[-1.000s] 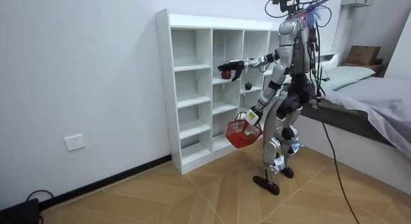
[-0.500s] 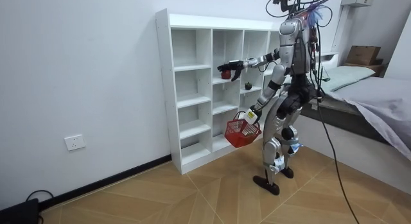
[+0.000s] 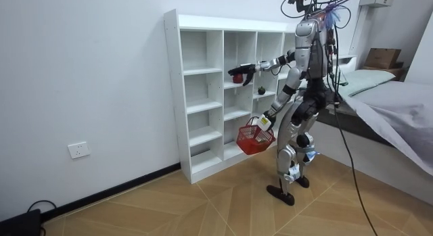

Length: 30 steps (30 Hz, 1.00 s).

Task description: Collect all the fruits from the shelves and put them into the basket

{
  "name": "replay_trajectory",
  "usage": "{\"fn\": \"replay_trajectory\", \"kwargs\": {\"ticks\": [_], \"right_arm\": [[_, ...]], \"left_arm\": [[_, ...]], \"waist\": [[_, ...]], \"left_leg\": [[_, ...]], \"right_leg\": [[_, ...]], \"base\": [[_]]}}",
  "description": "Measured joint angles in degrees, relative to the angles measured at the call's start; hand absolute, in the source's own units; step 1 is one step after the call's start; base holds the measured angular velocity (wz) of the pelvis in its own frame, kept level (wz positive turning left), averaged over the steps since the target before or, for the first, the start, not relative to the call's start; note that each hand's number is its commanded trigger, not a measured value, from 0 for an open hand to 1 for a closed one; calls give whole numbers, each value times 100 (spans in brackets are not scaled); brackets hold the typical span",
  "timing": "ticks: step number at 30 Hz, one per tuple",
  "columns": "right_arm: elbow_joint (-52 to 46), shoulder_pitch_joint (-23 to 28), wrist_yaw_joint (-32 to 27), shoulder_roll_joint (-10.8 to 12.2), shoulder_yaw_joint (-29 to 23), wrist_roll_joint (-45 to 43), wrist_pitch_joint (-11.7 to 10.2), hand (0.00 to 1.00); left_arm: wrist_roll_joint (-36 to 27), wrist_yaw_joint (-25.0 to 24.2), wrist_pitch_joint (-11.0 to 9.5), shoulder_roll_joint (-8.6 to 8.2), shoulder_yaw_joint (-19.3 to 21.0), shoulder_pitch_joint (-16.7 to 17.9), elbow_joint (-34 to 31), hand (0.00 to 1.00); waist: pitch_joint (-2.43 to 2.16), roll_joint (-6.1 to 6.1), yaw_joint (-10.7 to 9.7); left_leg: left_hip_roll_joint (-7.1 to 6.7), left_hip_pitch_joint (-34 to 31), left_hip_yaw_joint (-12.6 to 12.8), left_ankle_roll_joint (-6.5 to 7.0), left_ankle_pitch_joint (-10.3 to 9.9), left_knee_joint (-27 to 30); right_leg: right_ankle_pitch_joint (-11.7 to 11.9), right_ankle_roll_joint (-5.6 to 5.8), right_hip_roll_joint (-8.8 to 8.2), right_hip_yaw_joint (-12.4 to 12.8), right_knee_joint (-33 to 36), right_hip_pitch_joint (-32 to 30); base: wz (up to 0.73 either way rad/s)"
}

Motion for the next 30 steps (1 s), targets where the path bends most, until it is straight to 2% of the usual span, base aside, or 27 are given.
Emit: {"fn": "replay_trajectory", "kwargs": {"ticks": [14,27,30], "right_arm": [[308,-155,-297,-17,-5,-388,91,0],[356,-164,-250,-154,-4,-410,142,0],[414,-166,-190,-170,-3,-402,153,0]], "left_arm": [[-7,13,0,41,-44,2,2,100],[0,-207,18,77,-35,6,-4,100],[0,-219,102,80,-36,5,-5,100]], "waist": [[84,-136,52],[79,-145,161],[71,-156,170]], "left_leg": [[-5,-28,-43,-1,0,2],[7,-36,-61,-5,3,-5],[6,-22,-79,-7,4,1]], "right_leg": [[0,3,15,-14,-36,9],[33,4,55,-2,-123,35],[33,4,57,-10,-124,60]], "base": [[0],[0],[1]]}}
